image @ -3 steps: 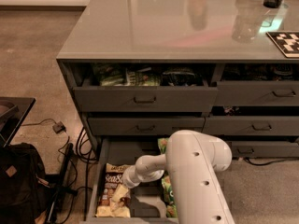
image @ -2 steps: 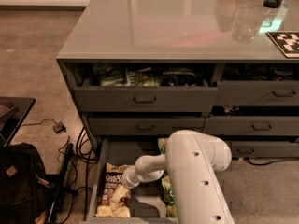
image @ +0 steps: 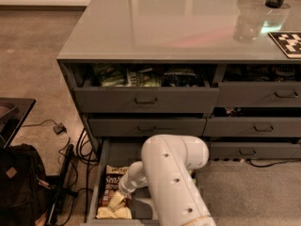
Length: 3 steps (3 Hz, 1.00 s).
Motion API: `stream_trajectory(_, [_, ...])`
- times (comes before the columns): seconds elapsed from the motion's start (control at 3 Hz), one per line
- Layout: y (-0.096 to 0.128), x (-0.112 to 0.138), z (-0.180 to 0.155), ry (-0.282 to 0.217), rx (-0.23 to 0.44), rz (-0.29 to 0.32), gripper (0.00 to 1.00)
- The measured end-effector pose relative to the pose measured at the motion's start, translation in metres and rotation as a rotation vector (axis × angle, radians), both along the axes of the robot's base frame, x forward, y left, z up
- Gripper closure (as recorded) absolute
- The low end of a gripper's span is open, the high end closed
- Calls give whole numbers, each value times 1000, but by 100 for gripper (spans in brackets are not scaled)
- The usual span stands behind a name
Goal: Pick brown chip bag from bottom drawer and place on counter
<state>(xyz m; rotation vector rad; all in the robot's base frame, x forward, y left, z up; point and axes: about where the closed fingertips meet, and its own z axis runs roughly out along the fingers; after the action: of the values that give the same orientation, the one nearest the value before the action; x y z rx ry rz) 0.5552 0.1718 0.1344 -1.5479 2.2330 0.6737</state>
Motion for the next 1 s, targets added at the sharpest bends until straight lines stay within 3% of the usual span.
stream_trajectory(0.33, [3,-3,-16,12,-45,-6,19])
stream_trajectory(1.0, [3,-3,-16,12,-45,-6,66])
